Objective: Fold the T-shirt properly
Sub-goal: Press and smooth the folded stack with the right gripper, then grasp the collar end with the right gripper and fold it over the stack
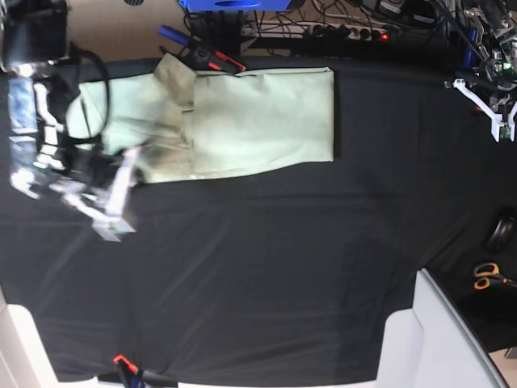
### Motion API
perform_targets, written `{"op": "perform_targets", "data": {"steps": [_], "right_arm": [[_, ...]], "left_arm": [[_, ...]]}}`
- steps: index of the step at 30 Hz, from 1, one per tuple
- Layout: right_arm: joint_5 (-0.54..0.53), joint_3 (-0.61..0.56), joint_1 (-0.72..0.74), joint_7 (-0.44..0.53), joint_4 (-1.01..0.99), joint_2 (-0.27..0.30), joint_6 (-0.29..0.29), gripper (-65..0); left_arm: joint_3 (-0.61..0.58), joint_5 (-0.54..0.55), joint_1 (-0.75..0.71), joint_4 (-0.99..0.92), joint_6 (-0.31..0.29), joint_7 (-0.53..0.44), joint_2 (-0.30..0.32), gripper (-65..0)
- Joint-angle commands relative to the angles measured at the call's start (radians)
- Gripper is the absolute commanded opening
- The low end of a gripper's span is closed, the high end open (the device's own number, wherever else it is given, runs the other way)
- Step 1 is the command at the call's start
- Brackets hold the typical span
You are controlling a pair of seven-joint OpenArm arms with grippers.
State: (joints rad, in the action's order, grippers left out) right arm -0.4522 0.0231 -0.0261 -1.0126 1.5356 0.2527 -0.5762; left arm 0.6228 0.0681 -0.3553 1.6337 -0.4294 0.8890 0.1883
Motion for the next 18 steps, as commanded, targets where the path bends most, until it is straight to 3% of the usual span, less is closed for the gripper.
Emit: {"op": "perform_targets", "data": {"steps": [1,4,7,9,10,16,18], "right_arm": [[-0.009,0.091,0.008,0.018,0.015,0.020,-0.001,-61.5],[-0.010,0.291,-0.031,-0.008,0.004,0.044,-0.006,-43.1],[-0.013,0.369,-0.070,-0.015,0.007,0.064,-0.014,-20.6],[-0.013,0.404,-0.087,-0.012,0.003,0.064,-0.090,-11.0],[-0.013,0.418,-0.090,-0.015,-0.016,0.064,-0.122,-8.7],[-0.009,0.507,-0.036,0.022,-0.271,0.066,-0.122,-7.4],[-0.009,0.507,-0.024,0.047,-0.338,0.095,-0.122,-7.3]], "left_arm": [[0.006,0.000,-0.003,0.013,0.002,-0.014,0.015,-65.0],[0.001,0.000,-0.003,0.013,0.002,-0.014,0.015,-65.0],[0.001,0.000,0.003,0.013,0.002,-0.014,0.001,-65.0],[0.001,-0.001,0.005,0.013,0.002,-0.015,-0.005,-65.0],[-0.001,0.000,0.005,0.013,0.002,-0.015,-0.006,-65.0],[-0.001,0.000,0.006,0.013,0.002,-0.015,-0.025,-65.0],[0.002,-0.006,0.005,0.013,0.002,-0.015,-0.025,-65.0]]}}
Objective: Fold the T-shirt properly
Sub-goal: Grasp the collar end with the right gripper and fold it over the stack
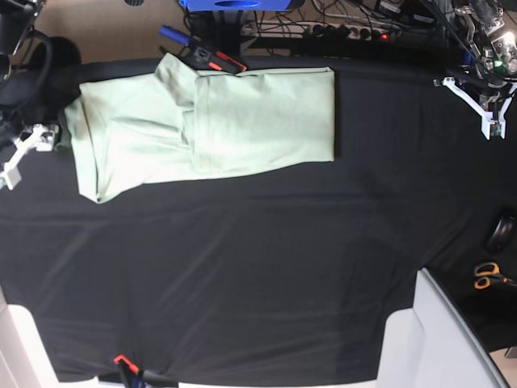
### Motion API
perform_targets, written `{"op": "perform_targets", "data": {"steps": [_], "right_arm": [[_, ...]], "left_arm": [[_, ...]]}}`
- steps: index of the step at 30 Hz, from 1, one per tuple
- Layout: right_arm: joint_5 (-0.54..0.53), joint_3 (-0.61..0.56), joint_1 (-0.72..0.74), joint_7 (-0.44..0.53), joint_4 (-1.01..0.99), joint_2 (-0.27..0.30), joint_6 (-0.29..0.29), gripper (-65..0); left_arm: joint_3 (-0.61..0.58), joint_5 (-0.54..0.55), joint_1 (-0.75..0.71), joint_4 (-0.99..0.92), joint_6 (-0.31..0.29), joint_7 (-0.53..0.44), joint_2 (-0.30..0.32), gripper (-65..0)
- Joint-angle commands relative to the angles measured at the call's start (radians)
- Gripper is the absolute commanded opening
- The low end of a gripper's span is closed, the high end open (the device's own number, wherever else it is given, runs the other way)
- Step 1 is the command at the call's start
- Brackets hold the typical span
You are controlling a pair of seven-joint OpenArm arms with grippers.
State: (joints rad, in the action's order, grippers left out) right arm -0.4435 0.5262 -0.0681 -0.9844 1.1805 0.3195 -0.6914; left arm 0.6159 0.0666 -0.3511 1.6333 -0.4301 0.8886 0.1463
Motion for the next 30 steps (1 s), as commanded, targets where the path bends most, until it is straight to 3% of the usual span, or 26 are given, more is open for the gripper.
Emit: {"op": "perform_targets", "data": {"steps": [1,5,11,20,30], "right_arm": [[-0.019,0.004,0.027,0.031,-0.017,0.037,-0.007,-7.3],[-0.021,0.002,0.055,0.054,-0.136,0.045,-0.007,-7.3],[-0.022,-0.041,0.049,0.017,-0.138,-0.003,-0.007,-7.5],[-0.022,-0.054,-0.069,-0.107,0.163,-0.145,-0.007,-7.5],[-0.022,-0.177,-0.046,-0.077,0.166,-0.156,-0.007,-7.7]], "left_arm": [[0.011,-0.006,-0.001,0.014,0.003,-0.015,0.019,-65.0],[0.014,-0.006,-0.007,0.014,0.003,-0.015,0.022,-65.0],[0.012,-0.006,-0.003,-0.015,0.003,-0.015,0.020,-65.0],[0.012,0.000,0.002,-0.037,0.003,-0.016,0.022,-65.0],[0.008,0.000,0.002,-0.037,0.003,-0.016,0.022,-65.0]]}}
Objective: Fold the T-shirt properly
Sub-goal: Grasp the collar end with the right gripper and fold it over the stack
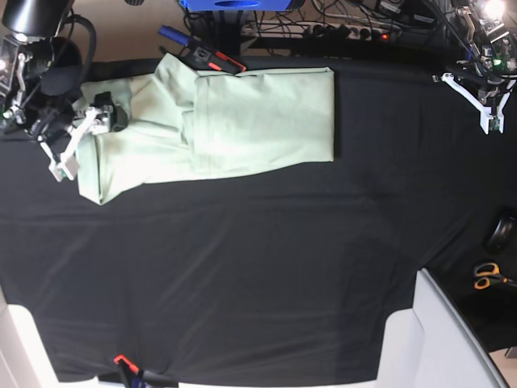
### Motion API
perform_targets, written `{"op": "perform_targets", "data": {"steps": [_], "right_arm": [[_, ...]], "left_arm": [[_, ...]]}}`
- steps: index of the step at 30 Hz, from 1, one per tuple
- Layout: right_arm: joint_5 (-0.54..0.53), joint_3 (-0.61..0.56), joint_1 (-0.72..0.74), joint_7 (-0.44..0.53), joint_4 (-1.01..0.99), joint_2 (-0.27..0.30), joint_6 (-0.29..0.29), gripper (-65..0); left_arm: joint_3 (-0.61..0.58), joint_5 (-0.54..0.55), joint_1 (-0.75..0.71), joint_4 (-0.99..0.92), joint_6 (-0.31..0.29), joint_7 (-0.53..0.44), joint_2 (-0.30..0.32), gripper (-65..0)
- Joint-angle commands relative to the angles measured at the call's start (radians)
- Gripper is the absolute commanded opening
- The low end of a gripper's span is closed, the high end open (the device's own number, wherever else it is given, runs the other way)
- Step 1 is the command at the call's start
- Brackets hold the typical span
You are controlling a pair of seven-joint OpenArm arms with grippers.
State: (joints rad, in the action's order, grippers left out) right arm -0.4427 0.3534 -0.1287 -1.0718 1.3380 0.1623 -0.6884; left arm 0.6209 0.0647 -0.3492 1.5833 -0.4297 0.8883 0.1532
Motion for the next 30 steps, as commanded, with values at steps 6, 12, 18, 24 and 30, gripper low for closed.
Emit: {"op": "perform_targets", "data": {"steps": [6,12,18,24,30], "right_arm": [[-0.023,-0.044,0.062,0.029,-0.065,0.001,-0.010,-7.7],[-0.020,-0.044,0.085,0.035,-0.099,0.001,-0.010,-16.5],[-0.020,-0.046,0.085,0.035,-0.162,0.004,-0.010,-35.1],[-0.017,-0.046,0.083,0.028,-0.173,0.007,-0.010,-42.9],[-0.017,-0.043,0.106,0.029,-0.248,0.062,-0.010,-63.5]], "left_arm": [[0.009,-0.004,-0.001,0.013,0.002,-0.016,0.015,-65.0],[0.009,-0.006,-0.003,0.013,0.002,-0.016,0.015,-65.0],[0.007,-0.006,-0.001,0.013,0.002,-0.016,0.015,-65.0],[0.006,-0.006,0.000,0.013,0.002,-0.016,0.015,-65.0],[0.007,-0.006,0.000,0.013,0.002,-0.016,0.015,-65.0]]}}
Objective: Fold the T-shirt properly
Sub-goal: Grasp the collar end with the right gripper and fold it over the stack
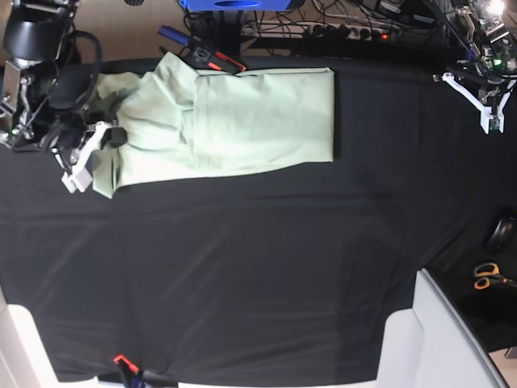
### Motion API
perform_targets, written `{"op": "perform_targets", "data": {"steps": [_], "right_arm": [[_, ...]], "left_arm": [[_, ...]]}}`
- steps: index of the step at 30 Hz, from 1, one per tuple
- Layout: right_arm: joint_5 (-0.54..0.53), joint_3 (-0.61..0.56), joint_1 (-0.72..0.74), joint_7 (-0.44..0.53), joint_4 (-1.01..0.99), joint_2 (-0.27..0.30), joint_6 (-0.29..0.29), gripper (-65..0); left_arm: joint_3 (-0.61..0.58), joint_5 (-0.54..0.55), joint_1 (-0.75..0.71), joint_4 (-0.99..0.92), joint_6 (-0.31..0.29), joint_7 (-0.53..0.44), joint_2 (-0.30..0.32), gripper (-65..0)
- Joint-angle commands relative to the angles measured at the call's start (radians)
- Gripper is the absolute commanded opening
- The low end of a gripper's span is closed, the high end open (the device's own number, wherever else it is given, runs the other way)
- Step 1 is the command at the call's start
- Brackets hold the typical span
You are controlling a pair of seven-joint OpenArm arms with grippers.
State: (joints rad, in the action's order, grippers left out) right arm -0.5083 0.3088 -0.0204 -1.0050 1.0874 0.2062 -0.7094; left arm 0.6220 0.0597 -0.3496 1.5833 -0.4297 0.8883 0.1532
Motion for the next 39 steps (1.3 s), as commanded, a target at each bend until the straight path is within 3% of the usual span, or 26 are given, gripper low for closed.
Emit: {"op": "perform_targets", "data": {"steps": [1,19,23,27,39], "right_arm": [[0.049,0.003,0.000,-0.031,-0.014,0.029,0.011,-64.9],[0.049,-0.001,0.147,0.084,-0.243,0.335,0.011,-64.9],[0.049,-0.001,0.150,0.085,-0.224,0.365,0.011,-64.9],[0.049,-0.001,0.121,0.054,-0.122,0.358,0.011,-64.9],[0.049,-0.001,0.024,-0.048,0.224,0.259,0.432,-64.9]], "left_arm": [[0.008,-0.001,0.001,0.013,0.002,-0.016,0.015,-65.0],[0.008,-0.001,-0.001,0.009,0.002,-0.016,0.015,-65.0],[0.008,-0.001,-0.001,0.009,0.002,-0.016,0.015,-65.0],[0.006,-0.001,-0.001,0.009,0.002,-0.016,0.015,-65.0],[0.002,-0.001,0.001,0.009,0.002,-0.016,0.015,-65.0]]}}
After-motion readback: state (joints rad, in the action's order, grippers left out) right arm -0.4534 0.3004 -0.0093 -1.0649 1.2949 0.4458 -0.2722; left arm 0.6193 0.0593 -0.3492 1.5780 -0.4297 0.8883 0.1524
